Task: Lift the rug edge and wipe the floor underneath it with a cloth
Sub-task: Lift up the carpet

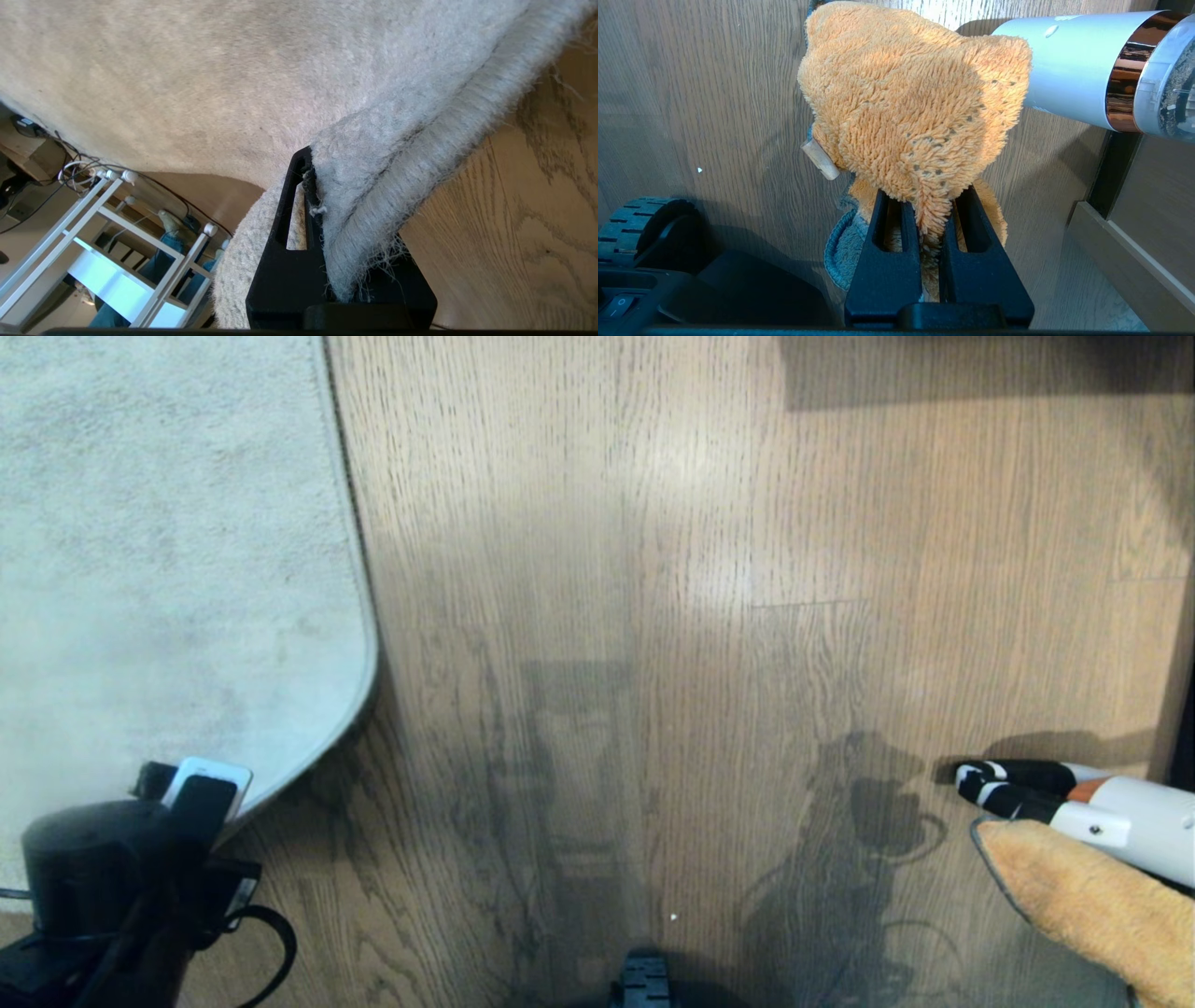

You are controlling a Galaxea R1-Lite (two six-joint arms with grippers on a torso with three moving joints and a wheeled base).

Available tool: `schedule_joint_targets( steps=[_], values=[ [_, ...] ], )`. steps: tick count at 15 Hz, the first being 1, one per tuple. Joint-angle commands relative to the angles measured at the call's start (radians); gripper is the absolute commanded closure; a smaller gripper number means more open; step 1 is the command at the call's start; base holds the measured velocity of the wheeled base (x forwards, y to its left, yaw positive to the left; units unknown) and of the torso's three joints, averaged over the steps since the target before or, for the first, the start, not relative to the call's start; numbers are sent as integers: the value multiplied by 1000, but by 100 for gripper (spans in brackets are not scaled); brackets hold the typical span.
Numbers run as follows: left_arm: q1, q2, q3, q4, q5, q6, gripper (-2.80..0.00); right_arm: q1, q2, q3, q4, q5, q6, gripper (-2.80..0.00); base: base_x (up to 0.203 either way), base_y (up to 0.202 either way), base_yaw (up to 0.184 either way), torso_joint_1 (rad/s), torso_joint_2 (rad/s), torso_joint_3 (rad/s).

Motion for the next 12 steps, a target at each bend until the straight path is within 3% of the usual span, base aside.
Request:
schedule_joint_targets(
  steps=[1, 9, 12],
  values=[
    [13, -121, -13, 45, -1, 2, 0, 0, 1, 0, 0, 1, -1, 0, 0, 0, 0, 0, 0, 0],
    [50, -296, -128, 339, -2, -24, 0, 0, 1, 0, 0, 1, -1, 0, 0, 0, 0, 0, 0, 0],
    [57, -388, -220, 643, -27, -27, 0, 0, 1, 0, 0, 0, -1, 0, 0, 0, 0, 0, 0, 0]
  ],
)
